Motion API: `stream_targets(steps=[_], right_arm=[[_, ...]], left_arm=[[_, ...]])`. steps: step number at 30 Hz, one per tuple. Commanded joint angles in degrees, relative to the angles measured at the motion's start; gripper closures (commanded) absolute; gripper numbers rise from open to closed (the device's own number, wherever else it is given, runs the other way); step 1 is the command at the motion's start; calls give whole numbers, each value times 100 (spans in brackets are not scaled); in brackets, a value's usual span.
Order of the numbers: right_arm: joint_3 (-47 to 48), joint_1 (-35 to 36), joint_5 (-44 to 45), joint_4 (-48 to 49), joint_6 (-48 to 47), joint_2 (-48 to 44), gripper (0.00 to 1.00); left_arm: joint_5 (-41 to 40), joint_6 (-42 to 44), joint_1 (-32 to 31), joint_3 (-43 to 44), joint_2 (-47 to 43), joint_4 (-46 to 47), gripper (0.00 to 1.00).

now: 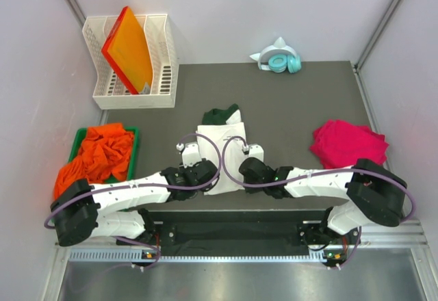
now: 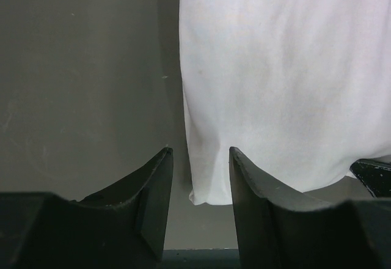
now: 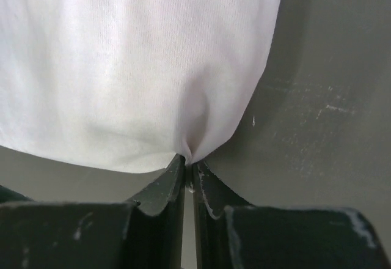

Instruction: Fold and stack the t-shirts

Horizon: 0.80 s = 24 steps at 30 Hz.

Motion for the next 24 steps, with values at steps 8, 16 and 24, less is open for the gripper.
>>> stream_targets(steps=[8, 16, 24], right_arm=[[-228, 69, 4, -460, 41, -14, 100], [-158, 69, -31, -478, -20, 100, 100], [-149, 69, -23, -495, -73, 135, 100]], left_arm=[[-56, -267, -277, 114, 305, 70, 53], [-362, -733, -681, 483, 1184, -482, 56], [-399, -1058, -734, 352, 1123, -589, 60]])
